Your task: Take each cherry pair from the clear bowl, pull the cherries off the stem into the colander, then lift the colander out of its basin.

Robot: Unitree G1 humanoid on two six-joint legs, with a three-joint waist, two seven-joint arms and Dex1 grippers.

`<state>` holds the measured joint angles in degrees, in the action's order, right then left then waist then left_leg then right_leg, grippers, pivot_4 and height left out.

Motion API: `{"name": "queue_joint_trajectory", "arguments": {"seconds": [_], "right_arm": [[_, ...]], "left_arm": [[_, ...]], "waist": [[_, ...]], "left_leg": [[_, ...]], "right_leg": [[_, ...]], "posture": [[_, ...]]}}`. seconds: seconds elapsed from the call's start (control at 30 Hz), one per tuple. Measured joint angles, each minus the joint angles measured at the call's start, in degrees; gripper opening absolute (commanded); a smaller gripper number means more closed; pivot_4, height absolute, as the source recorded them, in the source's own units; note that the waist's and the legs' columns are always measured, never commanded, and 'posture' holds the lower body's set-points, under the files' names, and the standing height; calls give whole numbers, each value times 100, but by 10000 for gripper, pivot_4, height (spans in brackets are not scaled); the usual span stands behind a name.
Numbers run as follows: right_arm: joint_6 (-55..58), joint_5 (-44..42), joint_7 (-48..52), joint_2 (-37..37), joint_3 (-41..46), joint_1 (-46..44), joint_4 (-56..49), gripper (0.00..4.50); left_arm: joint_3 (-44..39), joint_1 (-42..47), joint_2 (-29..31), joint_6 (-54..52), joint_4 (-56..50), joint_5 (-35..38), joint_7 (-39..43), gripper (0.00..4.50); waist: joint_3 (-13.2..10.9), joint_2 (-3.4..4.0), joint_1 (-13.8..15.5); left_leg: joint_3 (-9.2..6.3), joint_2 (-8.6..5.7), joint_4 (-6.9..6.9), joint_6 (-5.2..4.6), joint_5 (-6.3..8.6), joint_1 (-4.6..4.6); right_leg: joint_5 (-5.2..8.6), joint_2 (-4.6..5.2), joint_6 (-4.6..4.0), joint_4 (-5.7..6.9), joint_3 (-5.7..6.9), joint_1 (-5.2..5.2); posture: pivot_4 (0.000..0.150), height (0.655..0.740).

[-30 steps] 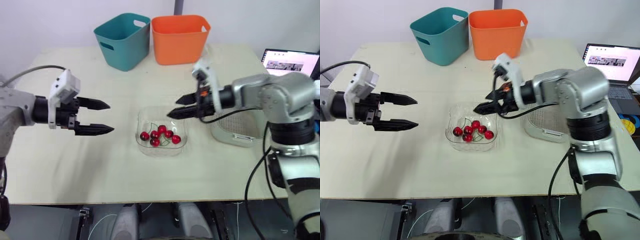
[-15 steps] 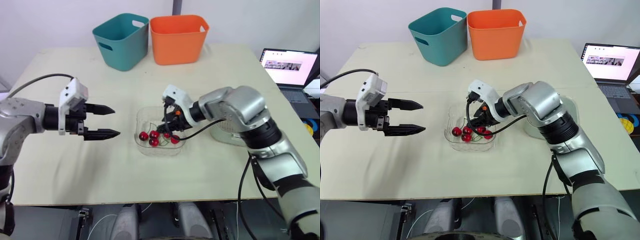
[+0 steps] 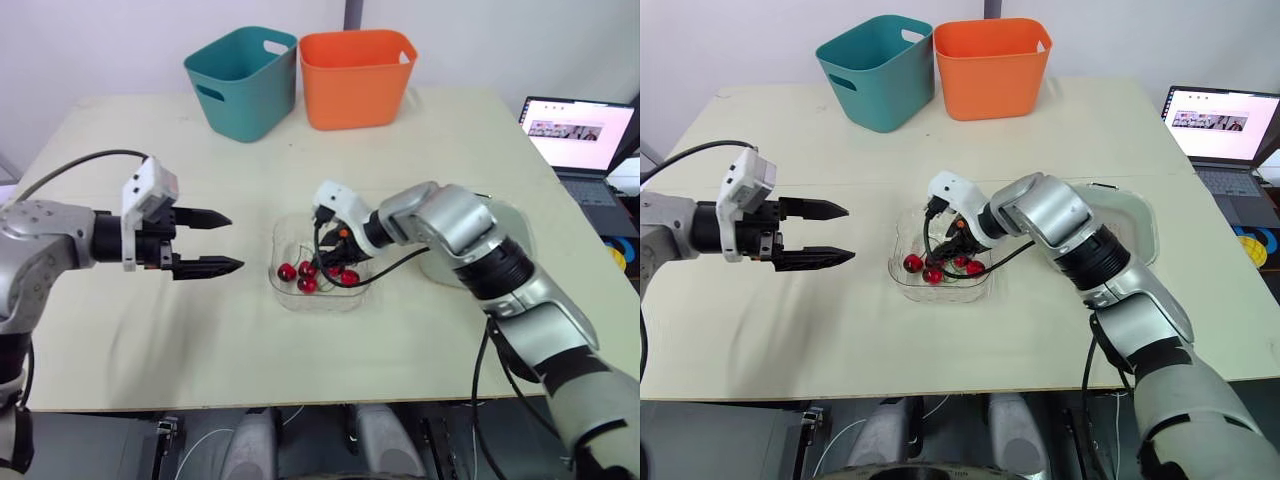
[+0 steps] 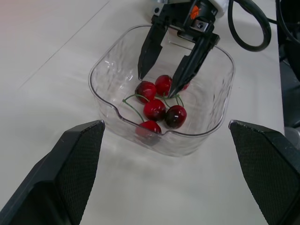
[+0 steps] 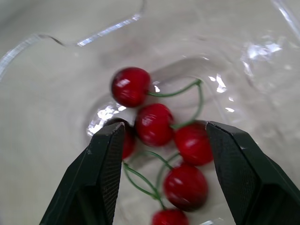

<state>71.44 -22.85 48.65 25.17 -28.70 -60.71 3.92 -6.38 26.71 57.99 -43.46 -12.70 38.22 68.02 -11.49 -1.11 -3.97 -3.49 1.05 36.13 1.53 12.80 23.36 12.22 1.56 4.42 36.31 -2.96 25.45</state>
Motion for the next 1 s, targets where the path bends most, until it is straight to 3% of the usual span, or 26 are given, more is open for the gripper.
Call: {"name": "queue_joint_trajectory", "arguments": {"seconds": [1.0], "right_arm": [[108, 428, -393, -490, -334, 133, 399, 28927]], "left_arm": [[-2, 56, -199, 158, -86, -25, -351, 45000]], "waist": [[1, -2, 1]], "left_leg": [[-1, -1, 1, 0, 0, -1]], "right_leg": [[-3, 0, 4, 1, 0, -1]], "posture": [[1500, 7400]]}}
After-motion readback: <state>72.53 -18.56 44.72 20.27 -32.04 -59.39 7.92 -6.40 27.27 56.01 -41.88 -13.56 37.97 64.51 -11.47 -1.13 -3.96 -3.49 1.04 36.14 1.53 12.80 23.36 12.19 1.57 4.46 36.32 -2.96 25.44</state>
